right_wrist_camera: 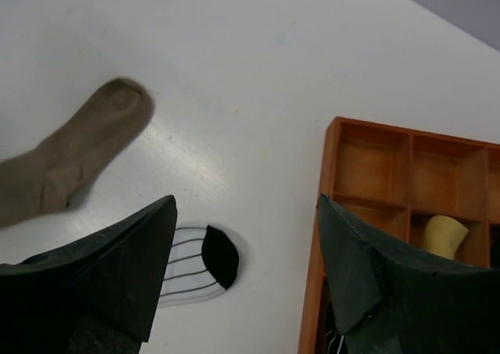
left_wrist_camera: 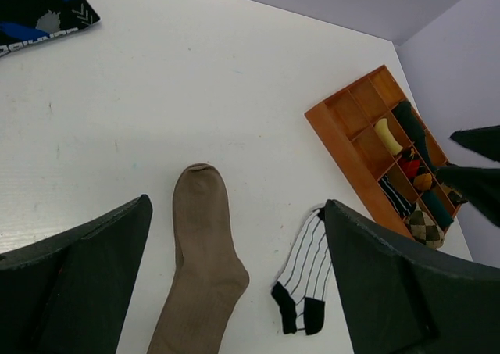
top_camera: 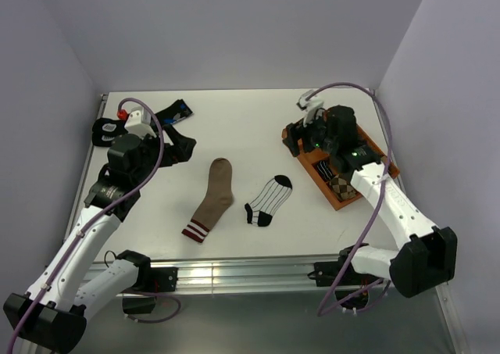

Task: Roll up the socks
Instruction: Move the sock to the center of the board.

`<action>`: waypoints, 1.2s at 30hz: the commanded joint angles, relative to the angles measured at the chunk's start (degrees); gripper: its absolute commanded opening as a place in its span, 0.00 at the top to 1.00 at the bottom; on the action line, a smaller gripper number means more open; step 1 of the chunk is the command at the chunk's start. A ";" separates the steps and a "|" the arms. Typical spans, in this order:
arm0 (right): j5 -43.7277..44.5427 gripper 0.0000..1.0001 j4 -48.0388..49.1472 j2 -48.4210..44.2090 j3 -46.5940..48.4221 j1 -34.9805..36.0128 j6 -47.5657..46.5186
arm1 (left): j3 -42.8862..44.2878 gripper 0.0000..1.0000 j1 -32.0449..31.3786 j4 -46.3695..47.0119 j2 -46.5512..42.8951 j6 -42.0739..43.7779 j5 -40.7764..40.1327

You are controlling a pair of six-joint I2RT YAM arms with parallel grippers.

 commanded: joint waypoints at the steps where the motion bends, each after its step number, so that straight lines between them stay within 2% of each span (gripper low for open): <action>1: 2.41 0.23 -6.43 1.90 1.59 5.84 -3.86 | -2.15 0.03 0.15 3.92 -0.23 -2.89 -0.71; 6: 7.25 0.33 -9.26 4.36 -1.65 17.86 -4.66 | -4.09 0.04 0.15 6.04 0.04 -4.48 -0.71; 13: 10.42 0.41 -12.07 9.37 -4.47 28.69 -3.08 | -5.50 0.06 0.15 8.32 0.47 -6.24 -3.61; 17: 10.59 0.44 -13.13 13.15 -4.73 31.16 -1.76 | -9.36 0.13 0.15 12.35 0.91 -9.13 -0.02; 21: 9.80 0.45 -11.37 12.98 -7.10 31.25 -0.62 | -15.51 0.19 -0.55 17.35 1.88 -12.47 2.37; 22: 9.80 0.45 -11.11 12.98 -7.28 31.17 -0.53 | -17.17 0.24 -1.77 17.99 2.67 -12.65 2.02; 25: 10.07 0.46 -11.37 13.60 -7.29 31.17 -0.70 | -18.41 0.28 -5.11 17.99 4.60 -13.09 -0.52; 30: 9.10 0.48 -11.28 14.56 -7.20 31.61 -0.70 | -22.81 0.35 -7.67 22.21 5.22 -16.16 0.00; 36: 9.01 0.48 -11.11 15.79 -6.58 31.87 -0.70 | -27.55 0.50 -13.64 25.46 7.07 -20.47 -0.71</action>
